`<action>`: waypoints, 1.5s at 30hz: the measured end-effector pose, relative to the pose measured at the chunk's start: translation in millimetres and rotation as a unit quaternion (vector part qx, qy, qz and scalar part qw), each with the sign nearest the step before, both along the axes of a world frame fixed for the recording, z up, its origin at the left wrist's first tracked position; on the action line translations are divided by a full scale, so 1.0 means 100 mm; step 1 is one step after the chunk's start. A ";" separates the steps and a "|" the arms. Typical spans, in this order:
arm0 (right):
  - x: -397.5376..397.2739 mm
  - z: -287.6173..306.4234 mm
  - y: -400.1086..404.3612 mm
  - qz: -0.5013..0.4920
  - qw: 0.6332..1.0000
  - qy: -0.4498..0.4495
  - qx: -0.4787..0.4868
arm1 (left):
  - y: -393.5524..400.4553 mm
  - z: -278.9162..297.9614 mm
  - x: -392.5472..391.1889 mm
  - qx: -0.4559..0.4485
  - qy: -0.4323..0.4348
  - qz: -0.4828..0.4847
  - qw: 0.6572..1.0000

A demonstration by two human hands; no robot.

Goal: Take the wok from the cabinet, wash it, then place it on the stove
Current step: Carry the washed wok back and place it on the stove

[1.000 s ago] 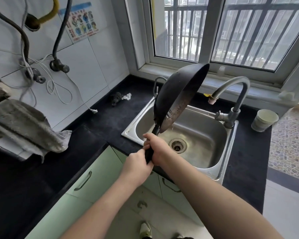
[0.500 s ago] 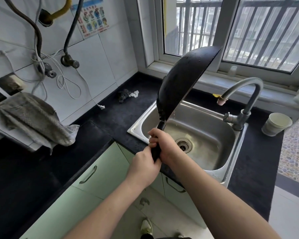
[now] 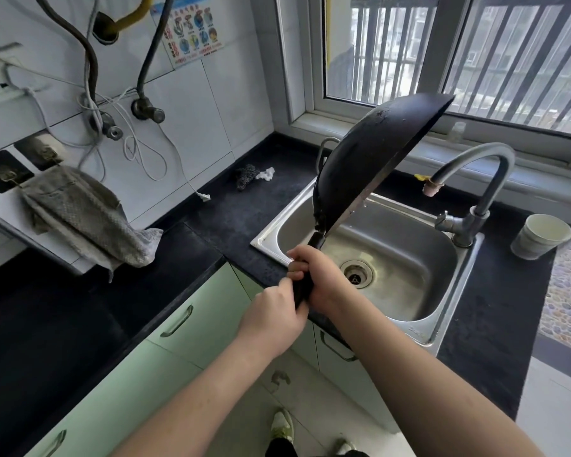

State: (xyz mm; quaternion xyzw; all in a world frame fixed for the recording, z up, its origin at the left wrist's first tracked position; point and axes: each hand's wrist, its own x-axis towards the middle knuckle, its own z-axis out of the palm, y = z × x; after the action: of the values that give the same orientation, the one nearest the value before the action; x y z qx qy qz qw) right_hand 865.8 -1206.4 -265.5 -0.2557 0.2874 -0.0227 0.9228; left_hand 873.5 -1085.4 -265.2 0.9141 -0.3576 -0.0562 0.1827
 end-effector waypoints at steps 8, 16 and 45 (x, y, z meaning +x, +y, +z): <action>-0.08 0.01 -0.05 -0.006 0.998 -0.040 0.044 | -0.03 0.10 -0.07 -0.050 0.071 0.032 0.996; -0.16 -0.02 -0.09 -0.010 0.999 0.039 -0.027 | -0.14 0.10 -0.22 -0.050 0.151 0.042 0.986; -0.04 0.05 0.26 0.053 0.998 -0.018 0.036 | 0.25 0.34 -0.05 -0.165 0.442 0.097 0.876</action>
State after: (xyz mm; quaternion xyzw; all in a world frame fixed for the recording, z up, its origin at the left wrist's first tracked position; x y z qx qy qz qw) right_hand 861.3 -1180.4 -260.7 -0.2363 0.2571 0.0316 0.9365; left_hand 868.4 -1060.9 -231.6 0.7810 -0.1532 -0.3765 0.4743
